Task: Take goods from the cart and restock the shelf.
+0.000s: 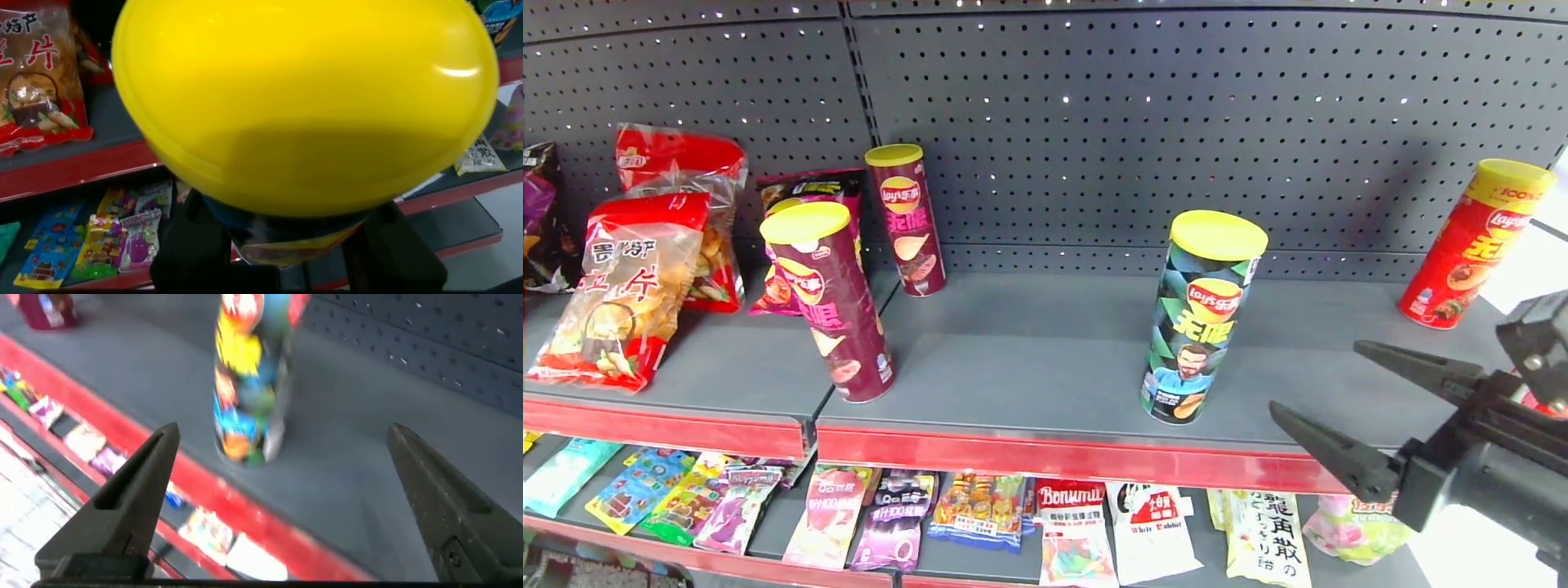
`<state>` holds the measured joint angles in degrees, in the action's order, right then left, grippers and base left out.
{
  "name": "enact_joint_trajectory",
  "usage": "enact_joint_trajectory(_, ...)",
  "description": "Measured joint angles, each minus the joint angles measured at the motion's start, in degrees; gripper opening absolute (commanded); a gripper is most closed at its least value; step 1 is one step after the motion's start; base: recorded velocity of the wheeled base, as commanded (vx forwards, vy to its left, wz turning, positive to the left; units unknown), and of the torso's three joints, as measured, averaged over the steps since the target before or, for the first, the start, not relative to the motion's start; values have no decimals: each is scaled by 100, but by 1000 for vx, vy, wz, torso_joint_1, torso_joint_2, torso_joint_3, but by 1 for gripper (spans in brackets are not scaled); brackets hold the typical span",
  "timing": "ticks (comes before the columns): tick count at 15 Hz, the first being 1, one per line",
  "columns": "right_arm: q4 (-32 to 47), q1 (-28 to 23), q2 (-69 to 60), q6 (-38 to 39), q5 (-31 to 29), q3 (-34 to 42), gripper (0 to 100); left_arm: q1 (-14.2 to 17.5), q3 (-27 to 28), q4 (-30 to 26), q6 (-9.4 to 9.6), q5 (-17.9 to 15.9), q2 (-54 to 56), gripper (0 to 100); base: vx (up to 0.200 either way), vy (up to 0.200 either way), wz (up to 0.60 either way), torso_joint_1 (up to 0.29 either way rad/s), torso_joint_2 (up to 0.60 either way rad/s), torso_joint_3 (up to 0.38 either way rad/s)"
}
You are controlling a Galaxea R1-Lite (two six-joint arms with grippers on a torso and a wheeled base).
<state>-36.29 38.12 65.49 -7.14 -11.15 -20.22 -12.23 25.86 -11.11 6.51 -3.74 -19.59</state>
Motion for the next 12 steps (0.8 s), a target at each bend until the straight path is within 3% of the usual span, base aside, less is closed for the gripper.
enact_joint_trajectory(3, 1521, -94, -1226, -35, 10, 155, 100, 0, 13, 112, 5, -30, -127, 0, 0, 0, 0, 0, 0, 0)
enact_joint_trajectory(5, 3252, -413, -2337, -38, -1, 38, 100, 0, 33, 115, 2, -162, -166, 0, 0, 0, 0, 0, 0, 0)
enact_joint_trajectory(6, 4203, -835, -2972, -10, -4, -85, 100, 0, 40, 112, 2, -351, -174, 0, 0, 0, 0, 0, 0, 0)
enact_joint_trajectory(9, 5816, -2358, -4562, 132, 12, -293, 100, -1, 44, 106, 0, -996, -229, 0, 0, 0, 0, 0, 0, 0)
enact_joint_trajectory(12, 6421, -3171, -5571, 299, 179, -207, 100, -1, 190, 328, -2, -1046, -428, 0, 0, 0, 0, 0, 0, 0)
